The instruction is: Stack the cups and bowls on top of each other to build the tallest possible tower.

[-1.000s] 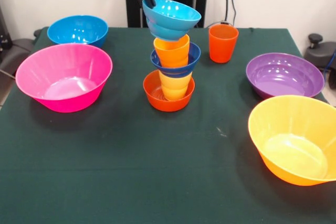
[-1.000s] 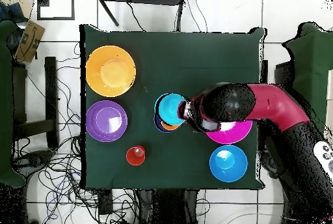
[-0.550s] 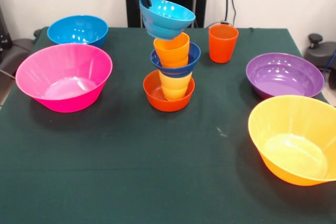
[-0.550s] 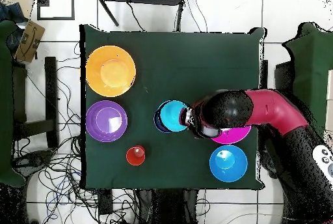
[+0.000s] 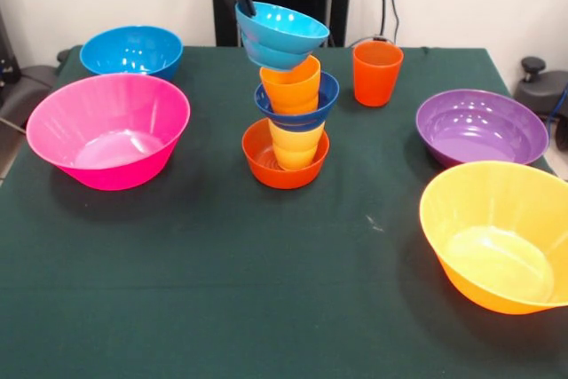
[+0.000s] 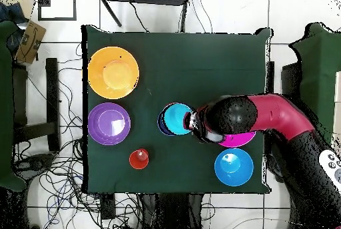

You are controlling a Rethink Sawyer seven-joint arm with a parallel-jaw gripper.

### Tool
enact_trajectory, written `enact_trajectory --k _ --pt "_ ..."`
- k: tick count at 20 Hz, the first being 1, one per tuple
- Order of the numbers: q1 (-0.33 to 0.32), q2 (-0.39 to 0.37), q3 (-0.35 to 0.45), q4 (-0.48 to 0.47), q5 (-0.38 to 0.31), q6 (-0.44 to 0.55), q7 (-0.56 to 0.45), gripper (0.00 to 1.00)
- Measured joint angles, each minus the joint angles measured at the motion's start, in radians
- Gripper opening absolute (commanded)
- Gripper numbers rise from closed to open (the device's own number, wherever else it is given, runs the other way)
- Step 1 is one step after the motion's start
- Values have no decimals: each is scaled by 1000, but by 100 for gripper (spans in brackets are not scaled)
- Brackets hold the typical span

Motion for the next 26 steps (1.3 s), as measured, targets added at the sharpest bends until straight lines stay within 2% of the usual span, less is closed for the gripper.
enact_trajectory --k 15,26 --pt "7 3 16 11 -10 -20 0 0" --pt "11 26 16 39 -49 -54 0 0"
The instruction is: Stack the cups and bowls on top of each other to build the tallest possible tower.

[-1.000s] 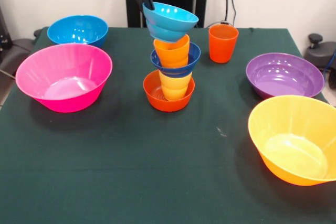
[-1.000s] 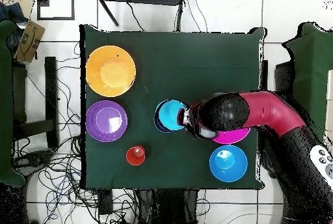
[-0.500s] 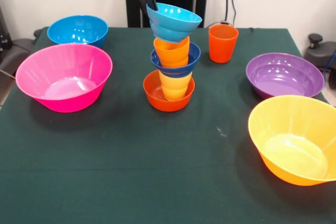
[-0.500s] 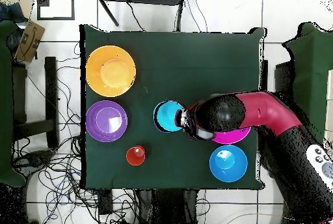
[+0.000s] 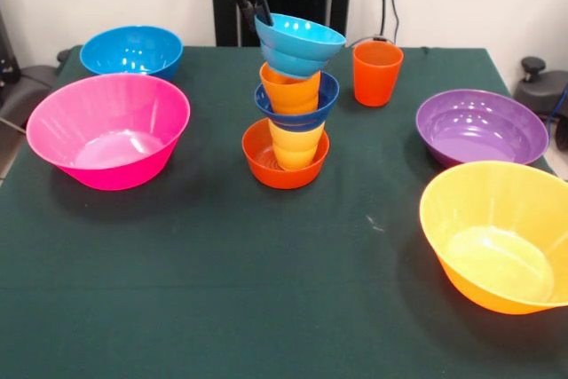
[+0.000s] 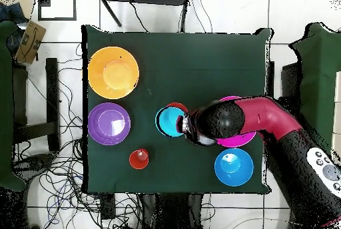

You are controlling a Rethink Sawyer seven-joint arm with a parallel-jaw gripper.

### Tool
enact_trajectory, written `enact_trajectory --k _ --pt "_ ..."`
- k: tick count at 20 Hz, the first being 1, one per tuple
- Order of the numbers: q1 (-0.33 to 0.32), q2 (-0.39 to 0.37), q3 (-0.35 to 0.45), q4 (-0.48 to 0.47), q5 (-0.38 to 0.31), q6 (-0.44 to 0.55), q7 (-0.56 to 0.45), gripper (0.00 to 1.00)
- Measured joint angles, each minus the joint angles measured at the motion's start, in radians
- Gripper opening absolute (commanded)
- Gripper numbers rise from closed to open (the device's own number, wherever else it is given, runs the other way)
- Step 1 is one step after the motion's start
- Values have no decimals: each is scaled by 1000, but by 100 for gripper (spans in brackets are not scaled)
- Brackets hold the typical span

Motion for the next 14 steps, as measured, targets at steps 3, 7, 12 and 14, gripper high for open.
enact_trajectory --k 3,7,12,14 --pt "4 4 0 5 -1 0 0 0" --pt "8 16 0 7 -3 0 0 0" --pt "8 23 0 7 -5 0 0 0" --pt "8 23 0 7 -5 0 0 0"
